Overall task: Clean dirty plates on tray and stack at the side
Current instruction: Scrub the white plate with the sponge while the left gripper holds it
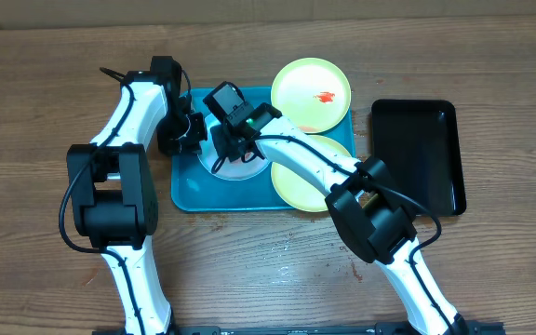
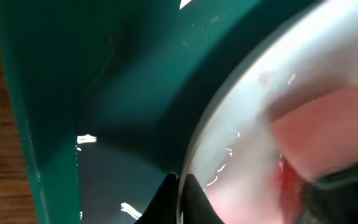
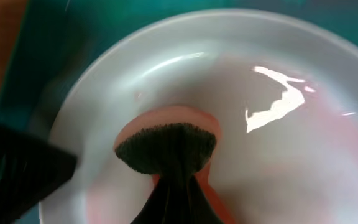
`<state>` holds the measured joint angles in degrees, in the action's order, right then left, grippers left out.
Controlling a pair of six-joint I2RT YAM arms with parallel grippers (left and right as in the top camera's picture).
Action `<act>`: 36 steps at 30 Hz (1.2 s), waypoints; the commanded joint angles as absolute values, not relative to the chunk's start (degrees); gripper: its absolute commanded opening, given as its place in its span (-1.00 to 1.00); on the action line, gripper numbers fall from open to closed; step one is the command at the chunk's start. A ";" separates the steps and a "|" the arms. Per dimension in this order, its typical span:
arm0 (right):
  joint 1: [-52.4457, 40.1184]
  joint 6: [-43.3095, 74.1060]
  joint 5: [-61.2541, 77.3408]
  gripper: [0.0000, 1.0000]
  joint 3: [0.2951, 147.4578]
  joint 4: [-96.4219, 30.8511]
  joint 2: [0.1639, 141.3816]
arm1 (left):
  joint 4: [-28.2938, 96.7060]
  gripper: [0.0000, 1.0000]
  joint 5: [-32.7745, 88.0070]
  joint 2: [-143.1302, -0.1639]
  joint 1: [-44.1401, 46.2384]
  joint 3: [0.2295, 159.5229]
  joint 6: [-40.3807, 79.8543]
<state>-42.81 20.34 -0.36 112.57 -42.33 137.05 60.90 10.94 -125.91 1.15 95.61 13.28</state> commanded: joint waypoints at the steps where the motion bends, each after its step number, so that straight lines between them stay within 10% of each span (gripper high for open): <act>1: -42.24 20.88 4.25 -0.93 111.81 -45.54 137.69 | 60.82 -0.92 9.96 -126.65 1.15 95.74 11.97; 22: -39.94 17.52 -27.16 -0.93 118.67 -51.66 137.69 | 60.27 -0.92 9.91 -126.65 1.15 95.74 11.97; 36: -40.38 16.23 0.30 -0.93 114.13 -46.81 137.80 | 59.77 -0.92 9.91 -126.65 1.15 95.74 11.97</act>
